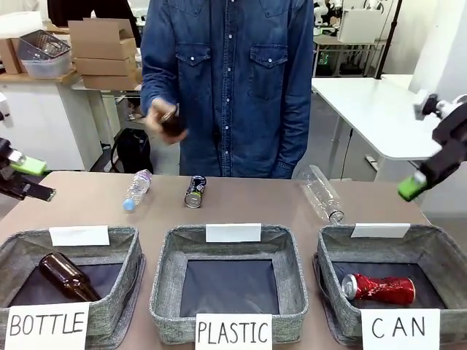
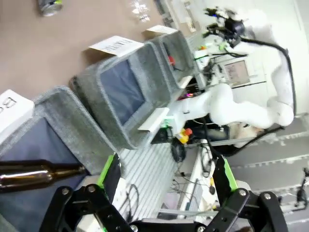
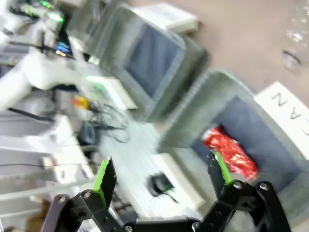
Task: Sort the can waste into the basket.
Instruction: Pick up the can waste from the table and place it in the right Fabric basket.
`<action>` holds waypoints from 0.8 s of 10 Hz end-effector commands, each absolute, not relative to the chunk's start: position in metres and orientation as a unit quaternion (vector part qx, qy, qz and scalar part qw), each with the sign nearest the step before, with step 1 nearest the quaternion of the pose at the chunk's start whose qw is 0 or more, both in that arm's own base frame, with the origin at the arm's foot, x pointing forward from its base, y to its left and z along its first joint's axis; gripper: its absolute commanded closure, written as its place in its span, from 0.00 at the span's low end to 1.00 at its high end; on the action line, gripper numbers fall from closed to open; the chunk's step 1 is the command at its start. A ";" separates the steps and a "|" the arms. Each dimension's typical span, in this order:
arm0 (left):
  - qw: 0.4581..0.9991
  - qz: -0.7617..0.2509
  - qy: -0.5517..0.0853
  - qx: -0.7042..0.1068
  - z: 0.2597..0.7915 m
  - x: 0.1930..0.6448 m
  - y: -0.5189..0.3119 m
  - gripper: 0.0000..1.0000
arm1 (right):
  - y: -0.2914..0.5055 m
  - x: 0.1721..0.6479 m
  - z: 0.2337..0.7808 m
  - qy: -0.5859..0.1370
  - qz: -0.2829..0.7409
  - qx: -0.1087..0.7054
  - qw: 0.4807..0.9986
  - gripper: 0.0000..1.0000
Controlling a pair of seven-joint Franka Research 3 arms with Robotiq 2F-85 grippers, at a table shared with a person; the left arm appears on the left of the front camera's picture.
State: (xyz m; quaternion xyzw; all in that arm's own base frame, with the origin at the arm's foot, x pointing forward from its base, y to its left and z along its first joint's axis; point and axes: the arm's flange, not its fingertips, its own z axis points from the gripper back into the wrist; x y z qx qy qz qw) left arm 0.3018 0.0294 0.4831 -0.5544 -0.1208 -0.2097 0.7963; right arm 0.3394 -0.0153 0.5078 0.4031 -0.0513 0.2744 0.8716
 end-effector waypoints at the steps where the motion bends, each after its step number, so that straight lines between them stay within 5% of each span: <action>1: 0.759 -0.187 -0.146 -0.606 0.510 0.277 0.046 0.00 | -0.029 0.365 0.528 -0.039 -0.043 0.656 0.752 0.00; 2: 0.744 -0.184 -0.157 -0.623 0.513 0.273 0.051 0.00 | -0.035 0.372 0.525 -0.049 -0.062 0.680 0.729 0.00; 4: 0.738 -0.169 -0.162 -0.633 0.516 0.277 0.053 0.00 | -0.017 0.392 0.510 -0.109 -0.147 0.618 0.764 0.00; 5: 0.752 -0.192 -0.157 -0.610 0.515 0.272 0.055 0.00 | -0.039 0.373 0.521 -0.012 0.106 0.566 0.817 0.00; 8: 0.752 -0.192 -0.157 -0.610 0.515 0.272 0.055 0.00 | -0.039 0.373 0.521 -0.012 0.106 0.566 0.817 0.00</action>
